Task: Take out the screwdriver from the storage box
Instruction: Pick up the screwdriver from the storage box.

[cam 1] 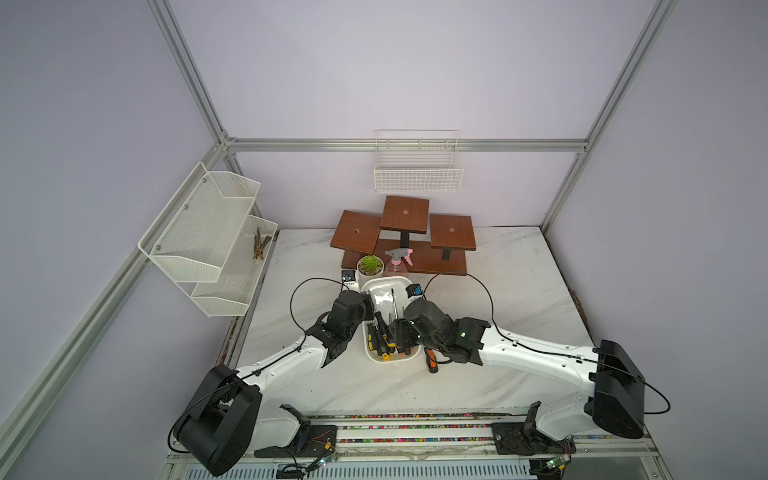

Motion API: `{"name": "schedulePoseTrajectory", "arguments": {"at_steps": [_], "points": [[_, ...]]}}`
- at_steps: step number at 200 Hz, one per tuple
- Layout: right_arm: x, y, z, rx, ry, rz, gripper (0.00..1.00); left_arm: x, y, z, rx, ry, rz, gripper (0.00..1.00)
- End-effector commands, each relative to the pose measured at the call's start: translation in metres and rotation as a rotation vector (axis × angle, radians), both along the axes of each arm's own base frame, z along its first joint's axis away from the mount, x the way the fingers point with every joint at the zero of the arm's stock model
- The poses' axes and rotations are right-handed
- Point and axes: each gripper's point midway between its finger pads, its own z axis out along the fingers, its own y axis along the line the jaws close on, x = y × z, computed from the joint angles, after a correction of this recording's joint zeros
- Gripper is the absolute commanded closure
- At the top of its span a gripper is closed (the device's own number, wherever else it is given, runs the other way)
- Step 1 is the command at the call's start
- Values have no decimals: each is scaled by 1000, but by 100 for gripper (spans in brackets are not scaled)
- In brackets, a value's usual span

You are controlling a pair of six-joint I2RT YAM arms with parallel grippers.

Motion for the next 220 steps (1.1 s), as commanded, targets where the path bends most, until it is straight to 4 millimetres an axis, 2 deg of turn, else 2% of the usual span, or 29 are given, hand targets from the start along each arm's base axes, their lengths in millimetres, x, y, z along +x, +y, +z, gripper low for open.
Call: {"name": "schedulePoseTrajectory", "arguments": {"at_steps": [1,115,220], "points": [[5,8,-17,-34,17,10,42,0,3,13,-28,-51,19,100],[24,25,-49,-106,48,-11,47,0,2,12,-28,-52,14,100],[37,21,-64,-124,62,-22,50,-1,2,12,-28,-53,13,100]]}}
